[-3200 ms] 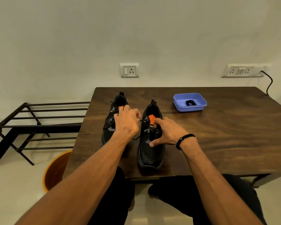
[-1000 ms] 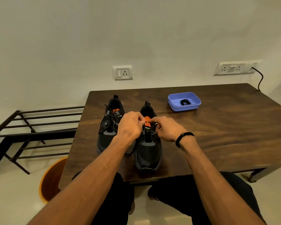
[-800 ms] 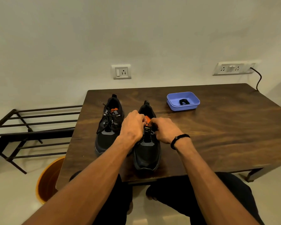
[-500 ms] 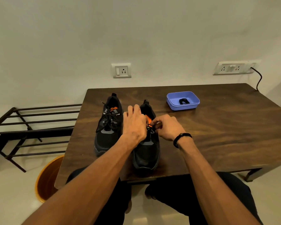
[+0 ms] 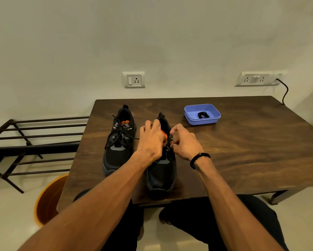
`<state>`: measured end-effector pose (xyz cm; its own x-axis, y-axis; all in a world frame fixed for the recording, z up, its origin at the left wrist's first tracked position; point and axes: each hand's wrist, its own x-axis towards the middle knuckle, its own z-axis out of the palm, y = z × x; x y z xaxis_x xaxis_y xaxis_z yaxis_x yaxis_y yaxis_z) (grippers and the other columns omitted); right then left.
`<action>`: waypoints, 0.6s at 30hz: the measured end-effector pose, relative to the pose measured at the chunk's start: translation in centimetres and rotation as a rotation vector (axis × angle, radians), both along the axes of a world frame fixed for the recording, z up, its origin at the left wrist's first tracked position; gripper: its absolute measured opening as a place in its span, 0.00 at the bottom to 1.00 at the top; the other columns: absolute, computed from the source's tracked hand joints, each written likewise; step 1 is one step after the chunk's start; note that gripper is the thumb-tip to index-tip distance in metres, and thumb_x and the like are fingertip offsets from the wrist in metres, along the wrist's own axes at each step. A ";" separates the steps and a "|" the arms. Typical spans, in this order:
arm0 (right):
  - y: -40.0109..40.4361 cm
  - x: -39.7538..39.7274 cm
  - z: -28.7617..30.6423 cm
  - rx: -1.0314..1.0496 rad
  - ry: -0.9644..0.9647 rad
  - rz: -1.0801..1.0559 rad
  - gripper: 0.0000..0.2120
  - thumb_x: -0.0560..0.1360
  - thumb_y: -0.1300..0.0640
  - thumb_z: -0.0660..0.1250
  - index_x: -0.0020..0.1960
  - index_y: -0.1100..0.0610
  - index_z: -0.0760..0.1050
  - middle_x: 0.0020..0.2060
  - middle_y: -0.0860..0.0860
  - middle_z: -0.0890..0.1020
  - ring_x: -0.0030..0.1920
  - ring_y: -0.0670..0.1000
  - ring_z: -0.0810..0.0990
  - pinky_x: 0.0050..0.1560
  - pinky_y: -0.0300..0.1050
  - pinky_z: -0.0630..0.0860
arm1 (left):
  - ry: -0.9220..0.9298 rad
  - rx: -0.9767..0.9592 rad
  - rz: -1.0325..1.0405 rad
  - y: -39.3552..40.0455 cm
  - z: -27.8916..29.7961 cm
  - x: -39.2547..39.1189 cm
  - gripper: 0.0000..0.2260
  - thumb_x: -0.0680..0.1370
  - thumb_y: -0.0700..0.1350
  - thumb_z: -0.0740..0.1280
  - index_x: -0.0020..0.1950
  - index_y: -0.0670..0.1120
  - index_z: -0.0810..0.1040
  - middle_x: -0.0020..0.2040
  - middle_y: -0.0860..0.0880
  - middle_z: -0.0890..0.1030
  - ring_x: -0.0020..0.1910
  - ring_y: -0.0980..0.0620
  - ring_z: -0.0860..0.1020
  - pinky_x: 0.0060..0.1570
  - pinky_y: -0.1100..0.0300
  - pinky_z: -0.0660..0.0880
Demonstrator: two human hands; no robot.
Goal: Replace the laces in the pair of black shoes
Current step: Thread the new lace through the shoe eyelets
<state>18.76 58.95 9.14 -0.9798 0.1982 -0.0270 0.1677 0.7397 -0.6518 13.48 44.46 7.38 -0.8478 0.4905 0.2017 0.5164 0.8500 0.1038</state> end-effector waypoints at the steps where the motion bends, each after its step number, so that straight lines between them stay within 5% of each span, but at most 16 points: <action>1: 0.0 0.0 -0.1 -0.020 -0.005 -0.021 0.18 0.75 0.69 0.68 0.57 0.50 0.72 0.44 0.50 0.85 0.46 0.50 0.83 0.42 0.44 0.79 | 0.017 -0.004 -0.012 -0.1 -0.1 0.0 0.12 0.77 0.49 0.72 0.59 0.49 0.83 0.65 0.47 0.65 0.60 0.44 0.63 0.57 0.51 0.64; 8: -0.7 0.0 -1.5 -0.082 0.080 -0.155 0.15 0.74 0.69 0.70 0.48 0.52 0.71 0.37 0.49 0.84 0.41 0.48 0.83 0.43 0.44 0.82 | -0.131 0.118 0.062 -0.1 -0.4 -0.4 0.14 0.79 0.53 0.71 0.59 0.46 0.82 0.63 0.48 0.66 0.60 0.45 0.64 0.59 0.52 0.66; 11: -1.2 -0.3 -2.0 0.013 0.178 -0.185 0.15 0.72 0.67 0.68 0.45 0.48 0.69 0.34 0.48 0.81 0.37 0.49 0.81 0.40 0.52 0.81 | -0.215 0.152 0.098 -0.2 -0.2 -0.4 0.10 0.79 0.53 0.71 0.56 0.49 0.83 0.64 0.48 0.66 0.62 0.44 0.64 0.60 0.50 0.67; 15: -1.4 -0.5 -1.9 0.101 0.189 -0.130 0.15 0.71 0.66 0.68 0.46 0.46 0.69 0.33 0.46 0.81 0.37 0.48 0.80 0.41 0.53 0.81 | -0.278 0.165 0.136 -0.6 0.4 -0.1 0.10 0.79 0.56 0.72 0.47 0.54 0.74 0.65 0.47 0.65 0.64 0.42 0.64 0.65 0.47 0.68; 18: -1.1 -0.5 -1.7 0.098 0.191 -0.096 0.15 0.71 0.67 0.67 0.46 0.47 0.71 0.32 0.45 0.81 0.36 0.47 0.80 0.41 0.51 0.81 | -0.244 0.150 0.164 -0.9 0.6 0.3 0.11 0.78 0.60 0.71 0.54 0.55 0.81 0.65 0.46 0.65 0.65 0.42 0.63 0.67 0.44 0.67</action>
<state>18.30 57.81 7.43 -0.9417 0.2838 0.1810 0.1211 0.7873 -0.6046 13.80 43.57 7.96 -0.9453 0.3235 0.0431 0.3184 0.8856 0.3381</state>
